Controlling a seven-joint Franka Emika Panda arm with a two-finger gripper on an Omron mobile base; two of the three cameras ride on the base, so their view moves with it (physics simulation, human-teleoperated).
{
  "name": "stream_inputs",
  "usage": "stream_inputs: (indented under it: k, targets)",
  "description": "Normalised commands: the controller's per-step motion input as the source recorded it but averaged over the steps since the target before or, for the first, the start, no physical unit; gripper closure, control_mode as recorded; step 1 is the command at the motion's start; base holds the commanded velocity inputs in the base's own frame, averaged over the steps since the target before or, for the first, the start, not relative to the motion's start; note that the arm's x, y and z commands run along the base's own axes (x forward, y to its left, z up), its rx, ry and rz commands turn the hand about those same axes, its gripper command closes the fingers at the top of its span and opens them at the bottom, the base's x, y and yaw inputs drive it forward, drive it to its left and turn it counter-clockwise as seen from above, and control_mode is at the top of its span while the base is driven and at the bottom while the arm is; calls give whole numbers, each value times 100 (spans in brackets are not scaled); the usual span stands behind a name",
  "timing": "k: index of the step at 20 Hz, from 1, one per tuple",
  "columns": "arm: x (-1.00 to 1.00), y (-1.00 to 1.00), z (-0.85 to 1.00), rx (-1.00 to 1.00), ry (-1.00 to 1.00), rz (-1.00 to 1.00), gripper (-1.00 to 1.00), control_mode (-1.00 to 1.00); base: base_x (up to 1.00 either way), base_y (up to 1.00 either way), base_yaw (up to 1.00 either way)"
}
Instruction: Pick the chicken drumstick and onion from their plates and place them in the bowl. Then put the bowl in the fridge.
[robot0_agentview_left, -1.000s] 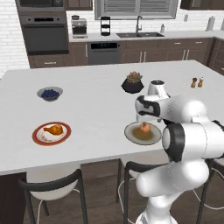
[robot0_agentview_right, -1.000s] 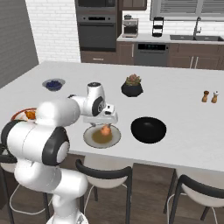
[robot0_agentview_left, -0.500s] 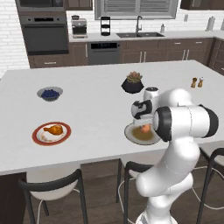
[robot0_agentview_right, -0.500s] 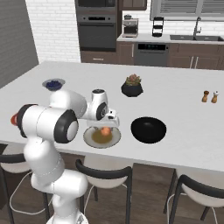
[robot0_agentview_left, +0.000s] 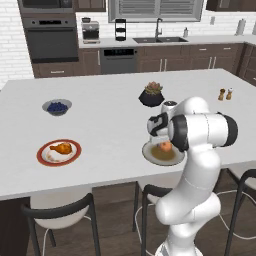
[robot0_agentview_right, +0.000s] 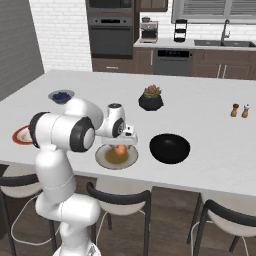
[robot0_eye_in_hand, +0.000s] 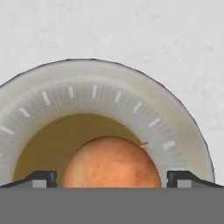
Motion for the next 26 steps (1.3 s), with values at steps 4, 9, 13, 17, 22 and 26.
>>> stream_inputs:
  k: [4, 9, 13, 17, 22, 26]
  targets:
    - [-12, -6, -12, 0, 0, 2, -100, -100, 0, 0, 0]
    - [-30, 0, -3, 0, 0, 0, -100, -100, 0, 0, 0]
    - [-7, 0, -4, 0, 0, 0, -100, -100, 0, 0, 0]
    - [1, 0, -26, 0, 0, 0, 100, -100, 0, 0, 0]
    - [-10, 0, -14, 0, 0, 0, 100, -100, 0, 0, 0]
    - [-13, -3, 20, 0, -9, 12, 100, -100, 0, 0, 0]
